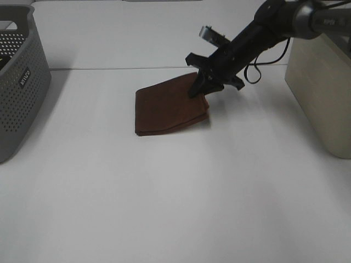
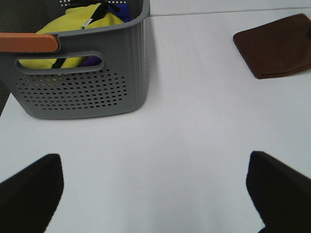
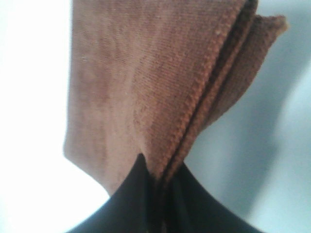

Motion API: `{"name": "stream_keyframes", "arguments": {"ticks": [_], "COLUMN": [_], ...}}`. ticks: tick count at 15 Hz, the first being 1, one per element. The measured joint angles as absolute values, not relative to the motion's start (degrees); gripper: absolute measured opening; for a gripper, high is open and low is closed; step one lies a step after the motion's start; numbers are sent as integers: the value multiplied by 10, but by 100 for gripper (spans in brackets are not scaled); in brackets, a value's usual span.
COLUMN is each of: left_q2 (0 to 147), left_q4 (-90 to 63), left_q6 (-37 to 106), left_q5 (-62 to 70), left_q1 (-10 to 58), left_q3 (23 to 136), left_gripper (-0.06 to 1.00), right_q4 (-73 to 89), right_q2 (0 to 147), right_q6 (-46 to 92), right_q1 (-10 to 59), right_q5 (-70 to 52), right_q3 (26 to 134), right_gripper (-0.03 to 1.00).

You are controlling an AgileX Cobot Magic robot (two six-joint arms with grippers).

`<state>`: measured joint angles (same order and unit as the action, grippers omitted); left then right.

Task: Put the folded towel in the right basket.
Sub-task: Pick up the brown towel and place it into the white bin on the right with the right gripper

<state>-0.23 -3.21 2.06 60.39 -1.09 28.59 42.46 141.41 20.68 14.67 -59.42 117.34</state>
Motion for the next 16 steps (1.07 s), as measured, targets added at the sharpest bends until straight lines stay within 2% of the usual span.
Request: {"name": "stream_keyframes", "arguments": {"ticks": [4, 10, 16], "left_q2": [-2, -2, -2], "left_q4": [-32, -32, -32], "left_q6": [21, 21, 21], "left_q5": [604, 604, 604], "left_q1": [-11, -11, -11], "left_q3": [286, 286, 286], "left_gripper": [97, 97, 97], "right_q4": [414, 252, 219], "right_q2": [1312, 1120, 1035], "right_q6": [211, 167, 133], "right_q1": [147, 141, 0], "right_q5": [-602, -631, -696], "right_q3": [1174, 1174, 1174], "right_gripper": [6, 6, 6]}}
